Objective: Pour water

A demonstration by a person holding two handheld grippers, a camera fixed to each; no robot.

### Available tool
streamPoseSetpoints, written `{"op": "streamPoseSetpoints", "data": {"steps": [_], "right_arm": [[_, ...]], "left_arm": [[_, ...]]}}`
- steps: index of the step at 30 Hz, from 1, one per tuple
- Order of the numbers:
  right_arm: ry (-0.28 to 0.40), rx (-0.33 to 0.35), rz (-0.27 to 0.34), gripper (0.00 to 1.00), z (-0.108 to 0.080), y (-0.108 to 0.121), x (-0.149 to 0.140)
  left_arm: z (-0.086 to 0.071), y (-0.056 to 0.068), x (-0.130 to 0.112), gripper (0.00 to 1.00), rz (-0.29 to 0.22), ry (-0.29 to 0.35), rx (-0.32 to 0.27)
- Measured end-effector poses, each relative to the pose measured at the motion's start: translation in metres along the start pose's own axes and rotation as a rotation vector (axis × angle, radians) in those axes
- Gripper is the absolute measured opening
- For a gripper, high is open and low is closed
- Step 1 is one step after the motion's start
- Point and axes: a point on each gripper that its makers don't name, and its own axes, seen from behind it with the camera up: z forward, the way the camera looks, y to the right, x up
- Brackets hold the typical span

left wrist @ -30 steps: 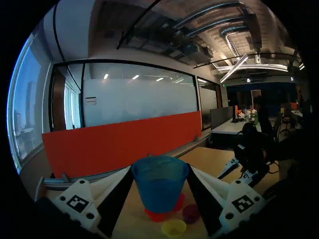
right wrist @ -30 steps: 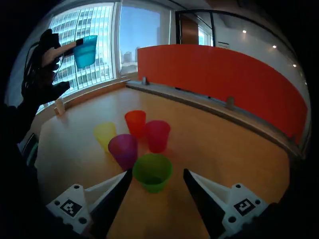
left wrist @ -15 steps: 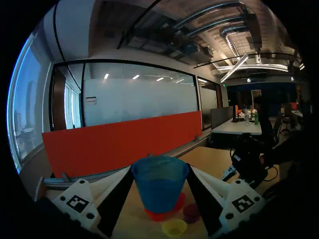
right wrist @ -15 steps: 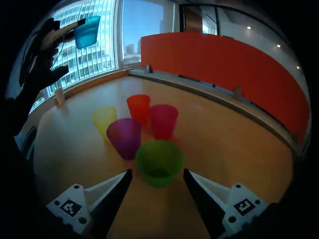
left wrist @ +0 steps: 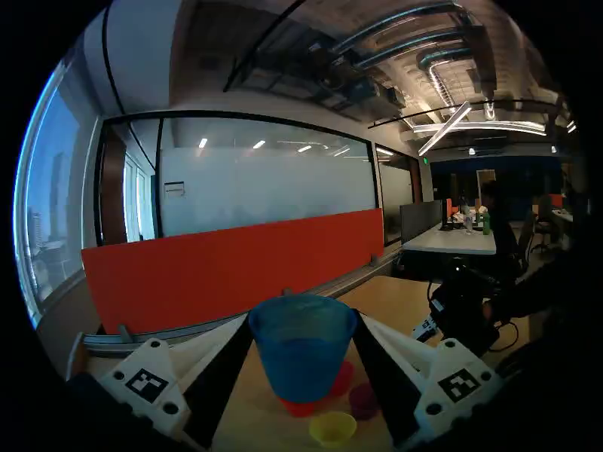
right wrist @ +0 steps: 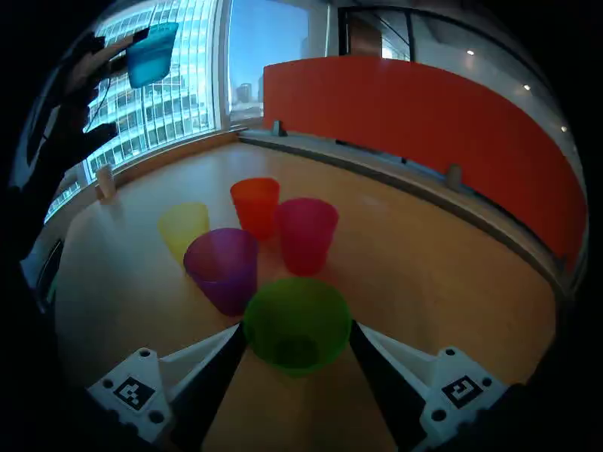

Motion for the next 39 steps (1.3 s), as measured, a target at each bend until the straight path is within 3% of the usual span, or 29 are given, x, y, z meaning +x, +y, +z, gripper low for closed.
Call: {"op": "streamPoseSetpoints", "data": {"steps": [6, 8, 17, 39], "right_arm": [[-0.003, -0.004, 0.001, 0.99, 0.007, 0.001, 0.000], [-0.001, -0.011, 0.001, 0.94, 0.008, 0.003, 0.000], [0.011, -0.019, -0.006, 0.92, 0.004, 0.005, 0.003], [0.243, -0.050, -0.031, 0.92, -0.056, 0.008, 0.099]], "left_arm": [[-0.001, -0.002, -0.003, 0.89, -0.004, -0.004, 0.003], [-0.001, -0.003, -0.004, 0.89, -0.005, -0.004, 0.005], [-0.003, -0.002, -0.005, 0.89, -0.003, -0.010, 0.002], [-0.001, 0.001, -0.010, 0.89, -0.014, -0.017, -0.009]]}}
